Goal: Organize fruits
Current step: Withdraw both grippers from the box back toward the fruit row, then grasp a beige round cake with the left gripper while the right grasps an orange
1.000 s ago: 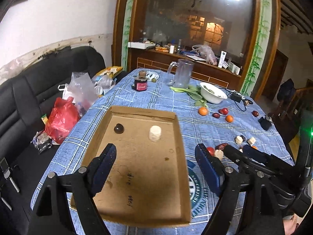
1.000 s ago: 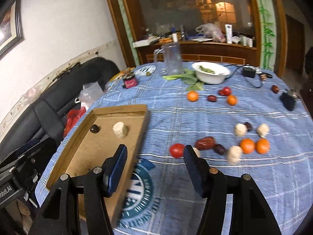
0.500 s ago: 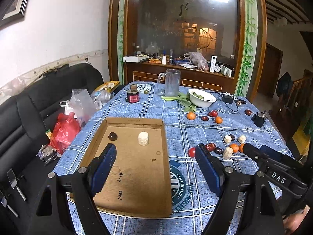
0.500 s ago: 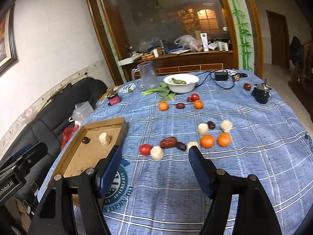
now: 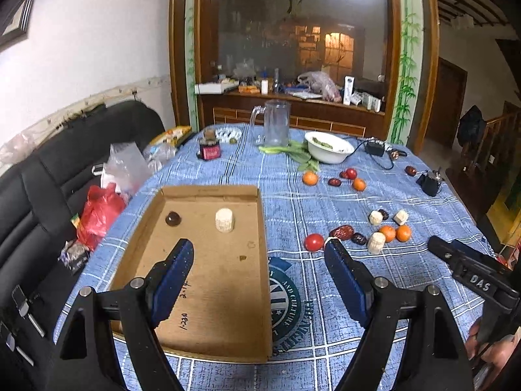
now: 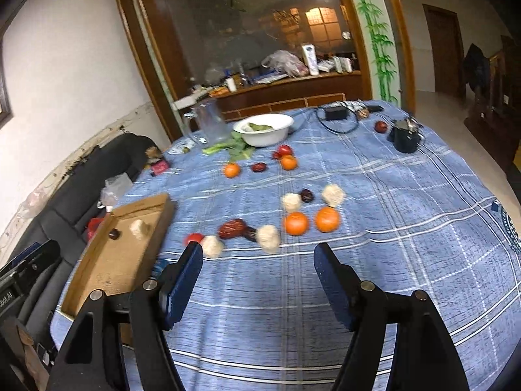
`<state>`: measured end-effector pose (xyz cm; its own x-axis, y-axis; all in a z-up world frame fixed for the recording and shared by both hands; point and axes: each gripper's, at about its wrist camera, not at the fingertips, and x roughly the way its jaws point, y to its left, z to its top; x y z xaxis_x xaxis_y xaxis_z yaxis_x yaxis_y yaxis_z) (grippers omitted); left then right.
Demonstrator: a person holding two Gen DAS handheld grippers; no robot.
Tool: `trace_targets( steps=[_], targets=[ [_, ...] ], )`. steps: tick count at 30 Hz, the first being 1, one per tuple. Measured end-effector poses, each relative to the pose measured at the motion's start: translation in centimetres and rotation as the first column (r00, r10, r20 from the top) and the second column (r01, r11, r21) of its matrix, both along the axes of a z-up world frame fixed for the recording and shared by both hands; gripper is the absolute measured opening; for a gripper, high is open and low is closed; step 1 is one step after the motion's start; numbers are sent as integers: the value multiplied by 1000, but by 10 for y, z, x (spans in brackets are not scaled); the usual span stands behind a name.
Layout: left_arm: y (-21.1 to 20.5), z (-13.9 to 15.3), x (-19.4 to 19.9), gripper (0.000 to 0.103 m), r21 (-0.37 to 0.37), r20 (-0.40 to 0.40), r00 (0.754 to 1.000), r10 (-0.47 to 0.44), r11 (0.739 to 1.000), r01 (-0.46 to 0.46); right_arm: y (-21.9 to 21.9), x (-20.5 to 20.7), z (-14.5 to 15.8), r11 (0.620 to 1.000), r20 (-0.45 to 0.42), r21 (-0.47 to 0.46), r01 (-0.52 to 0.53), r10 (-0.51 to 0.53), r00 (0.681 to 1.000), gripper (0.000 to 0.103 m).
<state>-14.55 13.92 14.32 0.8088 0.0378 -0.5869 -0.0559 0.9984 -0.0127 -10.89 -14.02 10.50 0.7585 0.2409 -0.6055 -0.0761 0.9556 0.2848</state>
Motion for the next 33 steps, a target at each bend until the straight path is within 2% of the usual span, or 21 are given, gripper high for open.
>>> trace_targets(
  steps=[4,11,20,21,23,26,28,31,33],
  targets=[
    [0,-18,20,82,-25,-58,998,-3,1000,1,-23,14,-18,999,-63,-8,32,-32,998,75],
    [-19,-48,56,82,-49,-156,985,-69,997,62,-46,42,-45,999,-156,-13,41,-42,987,75],
    [-68,-79,96,81,-52,-217,948,-234,972,228,-52,87,-61,999,-217,-32,14,-21,976,74],
    [-71,-82,100,79,-50,-222,944,-244,970,239,-52,91,-62,999,-219,-39,8,-16,975,74],
    [-78,-88,106,68,-46,-235,936,-261,965,257,-52,99,-64,999,-223,-46,3,-13,975,74],
    [-85,-99,118,57,-52,-270,921,-281,959,278,-54,109,-67,999,-230,-44,-2,-8,973,74],
    [-87,-105,126,52,-71,-291,912,-289,957,281,-54,113,-70,999,-234,-44,-5,-5,972,74],
    [-94,-104,129,52,-115,-278,904,-325,946,304,-55,118,-73,998,-232,-55,-7,-6,973,74],
    [-102,-103,130,52,-115,-267,901,-342,940,323,-55,122,-75,998,-231,-58,-3,-10,973,74]
  ],
)
